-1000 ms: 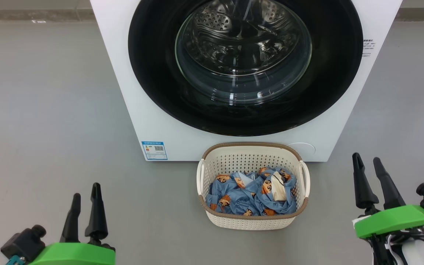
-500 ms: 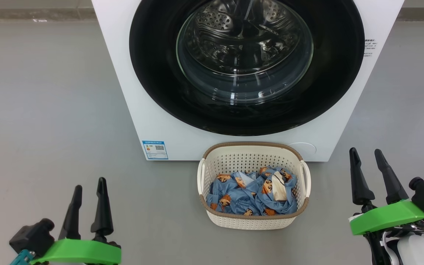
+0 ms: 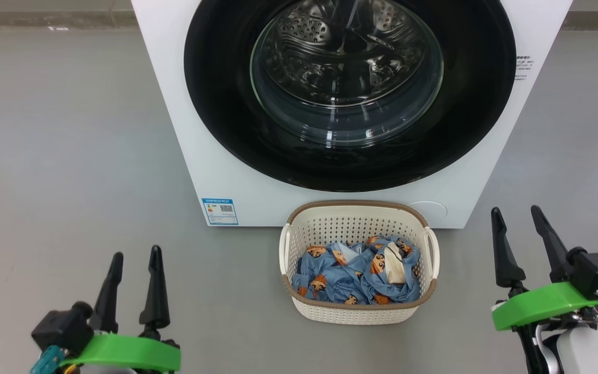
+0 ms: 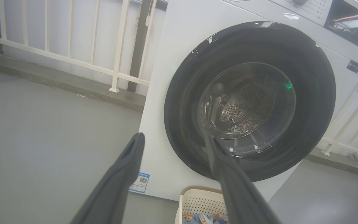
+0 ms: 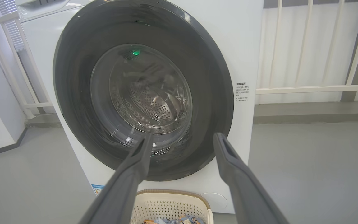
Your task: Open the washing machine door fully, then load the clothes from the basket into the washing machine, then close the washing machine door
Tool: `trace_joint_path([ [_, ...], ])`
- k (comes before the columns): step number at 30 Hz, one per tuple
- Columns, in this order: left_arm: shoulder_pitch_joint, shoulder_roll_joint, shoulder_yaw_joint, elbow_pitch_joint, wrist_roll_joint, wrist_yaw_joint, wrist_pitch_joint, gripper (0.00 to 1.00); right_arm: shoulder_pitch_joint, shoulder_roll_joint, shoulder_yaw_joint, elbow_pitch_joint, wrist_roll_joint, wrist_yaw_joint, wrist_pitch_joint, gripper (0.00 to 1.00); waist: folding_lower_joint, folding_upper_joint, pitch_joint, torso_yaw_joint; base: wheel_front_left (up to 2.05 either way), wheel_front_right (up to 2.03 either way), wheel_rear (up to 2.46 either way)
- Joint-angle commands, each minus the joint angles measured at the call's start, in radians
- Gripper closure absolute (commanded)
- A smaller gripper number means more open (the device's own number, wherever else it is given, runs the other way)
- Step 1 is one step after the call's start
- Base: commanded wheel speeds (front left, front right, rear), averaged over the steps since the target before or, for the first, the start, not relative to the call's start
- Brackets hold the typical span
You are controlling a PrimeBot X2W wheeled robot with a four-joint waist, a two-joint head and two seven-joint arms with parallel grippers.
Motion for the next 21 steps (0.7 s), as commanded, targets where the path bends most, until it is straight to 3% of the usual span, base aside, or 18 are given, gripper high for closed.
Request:
trace_joint_path([
  [1, -0.050, 0.015, 0.023, -0.017, 0.029, -0.004, -0.015, 0.00, -0.051, -0.001, 0.011, -0.022, -0.037, 0.005, -0.012, 0.00, 0.0000, 0.0000, -0.001, -0.001, 0.00, 0.00, 0.00],
  [10, -0.071, 0.016, 0.011, 0.030, 0.113, -0.007, -0.040, 0.00, -0.058, 0.015, -0.005, -0.012, -0.161, 0.006, -0.022, 0.00, 0.0000, 0.0000, 0.001, -0.009, 0.00, 0.00, 0.00],
  [21, -0.091, 0.016, 0.012, 0.088, 0.117, -0.007, -0.040, 0.00, -0.054, 0.017, -0.007, 0.012, -0.160, 0.006, -0.022, 0.00, 0.0000, 0.0000, 0.000, -0.006, 0.00, 0.00, 0.00],
])
